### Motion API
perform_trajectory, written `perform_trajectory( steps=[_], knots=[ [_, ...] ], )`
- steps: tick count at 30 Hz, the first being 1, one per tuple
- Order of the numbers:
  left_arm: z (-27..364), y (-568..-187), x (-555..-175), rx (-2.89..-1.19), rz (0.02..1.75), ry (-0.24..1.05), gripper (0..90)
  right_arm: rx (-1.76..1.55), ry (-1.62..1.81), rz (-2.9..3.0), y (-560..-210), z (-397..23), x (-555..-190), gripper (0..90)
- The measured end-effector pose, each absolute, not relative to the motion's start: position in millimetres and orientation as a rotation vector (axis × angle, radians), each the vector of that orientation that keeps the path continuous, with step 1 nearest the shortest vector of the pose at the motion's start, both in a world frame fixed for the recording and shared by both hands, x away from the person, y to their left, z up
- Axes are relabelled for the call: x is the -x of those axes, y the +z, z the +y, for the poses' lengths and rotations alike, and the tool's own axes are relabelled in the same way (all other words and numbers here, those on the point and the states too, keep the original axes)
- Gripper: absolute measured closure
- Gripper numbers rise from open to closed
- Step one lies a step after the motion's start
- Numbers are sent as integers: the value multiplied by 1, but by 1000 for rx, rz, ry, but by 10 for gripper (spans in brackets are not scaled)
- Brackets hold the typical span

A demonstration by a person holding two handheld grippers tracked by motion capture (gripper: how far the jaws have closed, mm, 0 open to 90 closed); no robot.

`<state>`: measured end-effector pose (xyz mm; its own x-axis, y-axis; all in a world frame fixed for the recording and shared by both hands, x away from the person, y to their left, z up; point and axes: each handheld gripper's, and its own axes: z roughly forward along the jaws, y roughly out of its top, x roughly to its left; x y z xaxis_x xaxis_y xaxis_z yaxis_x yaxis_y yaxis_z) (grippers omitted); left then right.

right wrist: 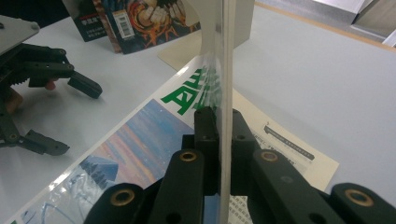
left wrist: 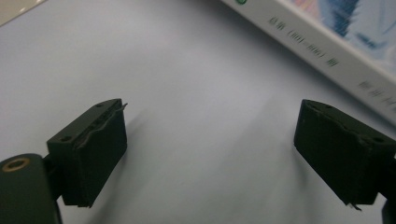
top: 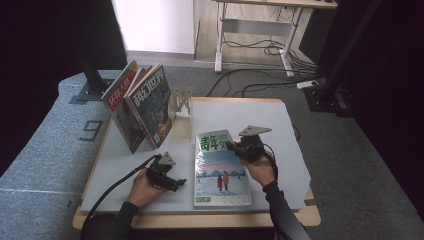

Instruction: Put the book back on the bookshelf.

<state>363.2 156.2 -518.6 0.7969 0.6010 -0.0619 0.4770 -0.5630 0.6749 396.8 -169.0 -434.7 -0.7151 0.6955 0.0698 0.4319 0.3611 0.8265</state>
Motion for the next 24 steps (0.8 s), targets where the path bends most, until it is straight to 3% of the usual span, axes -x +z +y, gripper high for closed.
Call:
perform_trajectory(
  steps=[14, 24],
  knots=[
    [138, -491, -375, -2149, 723, 100, 146, -938, 1313, 2300, -421, -178, -380, 852],
    [114, -501, -379, -2215, 660, 24, 163, -923, 1317, 2293, -419, -180, -376, 851]
  ],
)
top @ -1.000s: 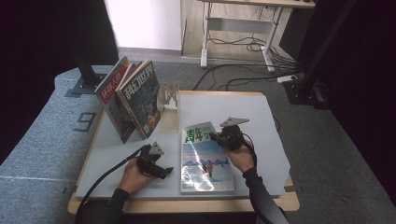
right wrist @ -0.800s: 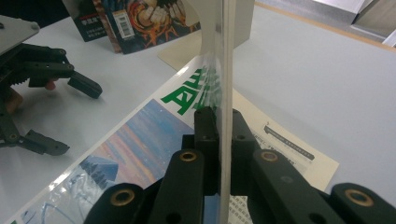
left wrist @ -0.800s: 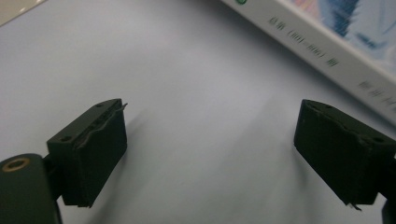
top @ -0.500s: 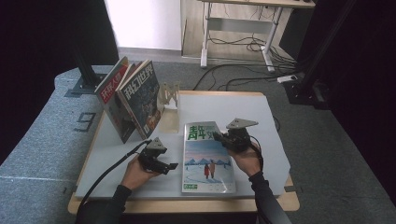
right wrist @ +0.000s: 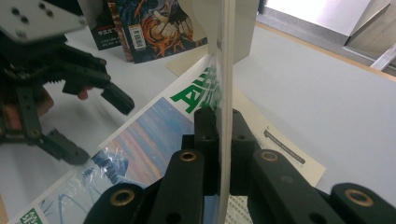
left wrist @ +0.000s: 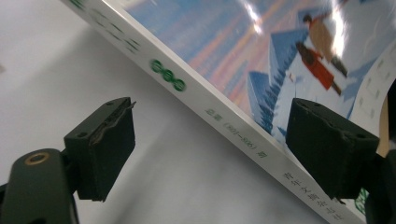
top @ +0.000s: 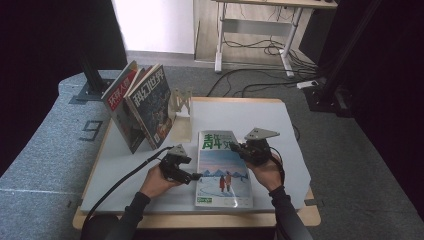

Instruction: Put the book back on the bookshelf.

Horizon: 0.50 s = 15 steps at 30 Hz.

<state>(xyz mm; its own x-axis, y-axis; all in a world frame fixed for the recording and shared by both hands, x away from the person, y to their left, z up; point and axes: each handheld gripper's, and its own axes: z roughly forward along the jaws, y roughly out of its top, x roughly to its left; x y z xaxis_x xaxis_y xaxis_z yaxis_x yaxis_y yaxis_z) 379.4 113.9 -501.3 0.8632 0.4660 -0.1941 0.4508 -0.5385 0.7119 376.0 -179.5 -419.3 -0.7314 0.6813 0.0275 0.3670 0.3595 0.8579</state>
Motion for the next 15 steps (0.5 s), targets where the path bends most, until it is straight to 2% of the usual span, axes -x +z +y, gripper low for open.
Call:
perform_trajectory(
  steps=[7, 15],
  knots=[
    [106, -508, -379, -2205, 645, -52, 188, -906, 1317, 2292, -420, -179, -375, 850],
    [104, -508, -379, -2216, 660, -111, 286, -888, 1319, 2297, -419, -175, -374, 849]
  ],
)
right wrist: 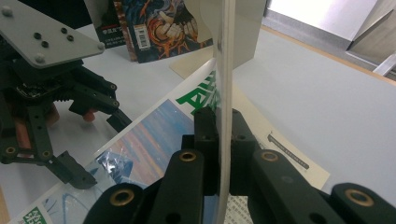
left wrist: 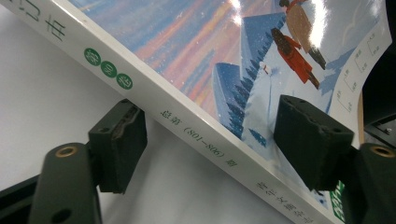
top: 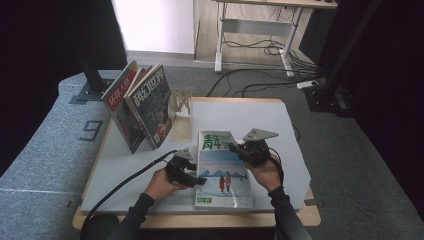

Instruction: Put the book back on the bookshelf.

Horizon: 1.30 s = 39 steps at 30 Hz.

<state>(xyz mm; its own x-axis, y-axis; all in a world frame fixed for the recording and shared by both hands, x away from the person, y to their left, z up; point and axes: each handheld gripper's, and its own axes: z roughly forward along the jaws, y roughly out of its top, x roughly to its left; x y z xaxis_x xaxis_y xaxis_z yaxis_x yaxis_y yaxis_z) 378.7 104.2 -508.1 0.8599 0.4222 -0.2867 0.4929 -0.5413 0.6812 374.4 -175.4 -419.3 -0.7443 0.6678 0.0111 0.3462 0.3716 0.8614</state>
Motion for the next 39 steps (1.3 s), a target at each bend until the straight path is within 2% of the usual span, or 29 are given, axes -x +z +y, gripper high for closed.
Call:
perform_trajectory(
  steps=[6, 15, 24, 30, 39],
  knots=[
    [106, -506, -380, -2218, 678, -157, 376, -863, 1333, 2301, -417, -177, -372, 848],
    [108, -505, -380, -2224, 680, -157, 419, -868, 1326, 2309, -416, -178, -374, 825],
    [105, -502, -373, -2217, 640, -118, 478, -944, 1271, 2345, -421, -178, -386, 740],
    [106, -502, -373, -2214, 631, -128, 496, -992, 1249, 2337, -423, -180, -392, 828],
    [108, -496, -374, -2190, 612, -67, 529, -951, 1314, 2285, -413, -186, -387, 827]
  ],
)
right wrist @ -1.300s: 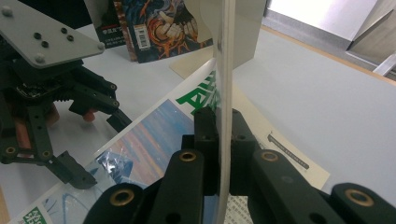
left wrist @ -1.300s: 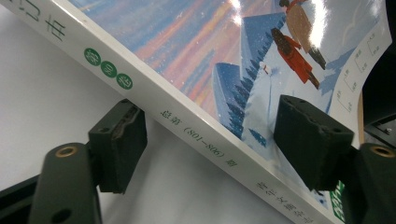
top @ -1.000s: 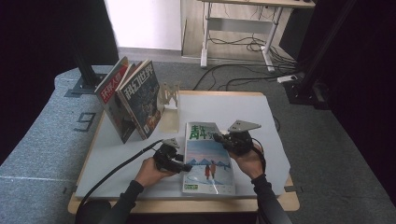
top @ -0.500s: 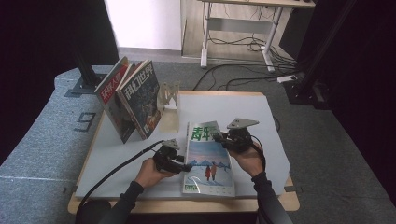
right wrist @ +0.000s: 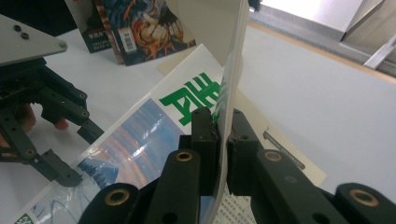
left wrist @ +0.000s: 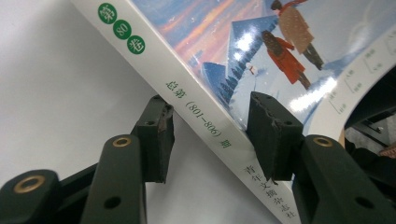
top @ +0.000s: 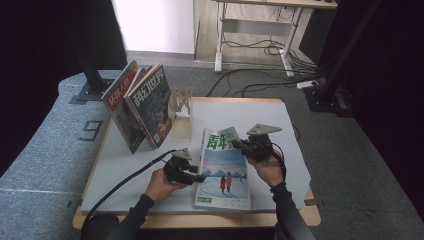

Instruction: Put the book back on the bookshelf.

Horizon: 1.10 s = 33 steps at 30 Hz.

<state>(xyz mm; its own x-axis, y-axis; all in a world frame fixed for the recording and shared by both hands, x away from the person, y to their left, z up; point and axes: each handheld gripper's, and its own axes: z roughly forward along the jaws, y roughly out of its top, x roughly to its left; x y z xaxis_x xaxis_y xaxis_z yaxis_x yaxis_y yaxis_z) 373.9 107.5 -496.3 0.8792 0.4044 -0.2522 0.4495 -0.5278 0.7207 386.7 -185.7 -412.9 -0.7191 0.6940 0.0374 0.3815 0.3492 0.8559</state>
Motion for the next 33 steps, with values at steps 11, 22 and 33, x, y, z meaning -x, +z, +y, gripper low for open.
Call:
perform_trajectory(
  steps=[11, 22, 33],
  knots=[
    [116, -482, -372, -2155, 611, 126, 579, -842, 1365, 2220, -389, -176, -378, 824],
    [121, -483, -363, -2126, 604, 133, 605, -830, 1342, 2223, -398, -187, -372, 774],
    [125, -480, -357, -2119, 583, 126, 633, -896, 1362, 2227, -404, -200, -376, 722]
  ],
)
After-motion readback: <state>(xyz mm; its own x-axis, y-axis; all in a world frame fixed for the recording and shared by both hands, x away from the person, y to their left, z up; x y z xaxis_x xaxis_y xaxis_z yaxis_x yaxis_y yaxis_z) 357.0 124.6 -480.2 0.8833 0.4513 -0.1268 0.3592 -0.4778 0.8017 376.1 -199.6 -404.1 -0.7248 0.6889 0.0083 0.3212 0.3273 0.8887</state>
